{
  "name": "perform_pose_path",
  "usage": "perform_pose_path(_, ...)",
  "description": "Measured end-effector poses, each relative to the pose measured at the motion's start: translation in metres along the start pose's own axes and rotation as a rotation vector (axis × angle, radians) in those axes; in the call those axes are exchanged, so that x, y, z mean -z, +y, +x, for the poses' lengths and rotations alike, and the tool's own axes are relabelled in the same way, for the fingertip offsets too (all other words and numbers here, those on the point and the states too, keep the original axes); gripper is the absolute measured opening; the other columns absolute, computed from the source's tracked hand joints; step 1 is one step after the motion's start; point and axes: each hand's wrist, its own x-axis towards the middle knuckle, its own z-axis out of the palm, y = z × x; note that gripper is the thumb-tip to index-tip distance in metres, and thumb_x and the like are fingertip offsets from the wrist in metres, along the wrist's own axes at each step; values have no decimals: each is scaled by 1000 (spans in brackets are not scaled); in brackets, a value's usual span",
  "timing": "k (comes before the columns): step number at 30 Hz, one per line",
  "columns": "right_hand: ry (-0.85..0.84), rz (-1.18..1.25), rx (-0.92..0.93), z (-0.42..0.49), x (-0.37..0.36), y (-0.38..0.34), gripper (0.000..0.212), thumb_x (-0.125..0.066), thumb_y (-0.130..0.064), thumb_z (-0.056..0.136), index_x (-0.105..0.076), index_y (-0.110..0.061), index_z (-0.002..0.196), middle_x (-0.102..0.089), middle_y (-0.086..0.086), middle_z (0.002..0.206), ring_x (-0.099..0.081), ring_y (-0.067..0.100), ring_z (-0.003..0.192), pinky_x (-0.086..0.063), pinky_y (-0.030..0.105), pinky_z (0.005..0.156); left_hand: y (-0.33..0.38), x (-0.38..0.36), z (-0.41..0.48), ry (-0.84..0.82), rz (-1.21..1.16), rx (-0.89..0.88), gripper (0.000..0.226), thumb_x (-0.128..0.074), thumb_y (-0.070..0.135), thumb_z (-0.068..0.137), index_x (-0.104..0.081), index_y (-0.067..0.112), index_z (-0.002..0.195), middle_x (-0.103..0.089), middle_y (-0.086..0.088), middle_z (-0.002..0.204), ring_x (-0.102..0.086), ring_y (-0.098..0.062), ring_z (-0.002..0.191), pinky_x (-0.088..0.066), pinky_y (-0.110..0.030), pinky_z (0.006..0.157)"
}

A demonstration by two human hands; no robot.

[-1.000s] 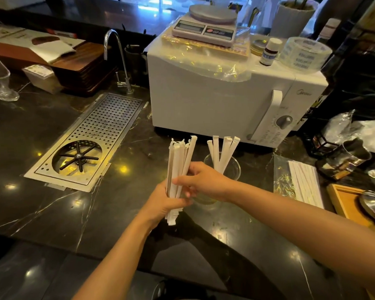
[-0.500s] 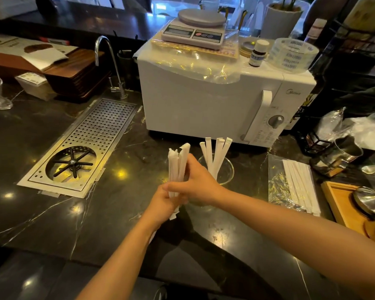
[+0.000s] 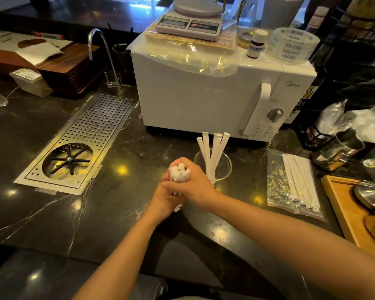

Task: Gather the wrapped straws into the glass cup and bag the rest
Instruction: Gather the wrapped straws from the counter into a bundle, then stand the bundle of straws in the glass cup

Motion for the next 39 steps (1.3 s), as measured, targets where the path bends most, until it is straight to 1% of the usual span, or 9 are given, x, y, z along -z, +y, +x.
perform_pose_path(5, -10, 63, -48, -1, 1, 9, 28, -71, -4, 74, -50, -13, 91, -54, -5, 77, -53, 10, 77, -46, 22, 72, -3, 6, -2, -31, 128, -7, 46, -57, -8, 80, -44, 19, 116, -53, 14, 95, -50, 5, 90, -45, 2, 69)
perform_pose_path(10, -17, 113, -55, -1, -2, 5, 14, -62, -6, 82, -49, -12, 83, -52, -4, 69, -51, 5, 67, -44, 12, 64, 4, 5, -4, 25, 131, 24, 38, -50, -9, 85, -45, 2, 120, -55, -14, 116, -53, -17, 108, -48, -5, 77)
perform_pose_path(14, -9, 145, -33, 2, 3, -15, 14, -59, -9, 84, -51, -18, 78, -54, -3, 70, -54, 9, 71, -46, 19, 70, 30, 14, -5, -84, 159, -24, 43, -57, -6, 81, -50, 35, 89, -60, 10, 91, -61, 9, 74, -48, -1, 63)
perform_pose_path(16, -11, 140, -4, 3, 11, -34, 7, -58, -12, 85, -53, -16, 82, -56, -2, 74, -56, 10, 76, -46, 22, 73, 48, 20, -4, -134, 126, -17, 40, -57, -1, 82, -50, 38, 85, -60, 13, 87, -61, 16, 68, -48, -1, 60)
perform_pose_path(20, 26, 129, 97, 8, 38, -74, 6, -56, -13, 86, -55, -8, 90, -57, -2, 72, -57, 4, 68, -48, 11, 63, 88, 19, 10, -196, 104, -28, 31, -57, 4, 83, -56, 35, 83, -65, 9, 86, -65, 2, 75, -53, -17, 72)
perform_pose_path(24, 101, 87, 166, 15, 69, -99, 8, -56, -13, 87, -59, -7, 84, -60, -1, 67, -58, 4, 61, -50, 12, 61, 115, 1, 31, -209, 114, -57, 20, -58, 11, 83, -58, 31, 78, -65, 11, 79, -64, 1, 74, -50, -20, 73)
perform_pose_path(31, 233, 49, 48, 22, 97, -77, 12, -56, -15, 87, -59, -12, 76, -60, 2, 70, -60, 12, 67, -52, 23, 69, 102, -32, 62, -265, 201, 28, 13, -61, 16, 82, -60, 17, 95, -65, 1, 93, -62, -19, 95, -46, -36, 92)
perform_pose_path(36, 215, 33, -26, 23, 101, -54, 10, -55, -16, 88, -57, -6, 91, -60, 2, 75, -60, 18, 78, -51, 27, 76, 82, -39, 69, -275, 277, 68, 26, -64, 15, 81, -60, 9, 105, -66, -9, 101, -63, -27, 102, -49, -46, 96)
perform_pose_path(39, 230, -7, -34, 25, 101, -48, 24, -58, -17, 86, -55, -1, 104, -59, 3, 82, -58, 15, 81, -49, 25, 75, 75, -39, 72, -256, 291, 73, 28, -65, 14, 80, -61, 8, 107, -66, -9, 103, -63, -27, 103, -50, -45, 95)
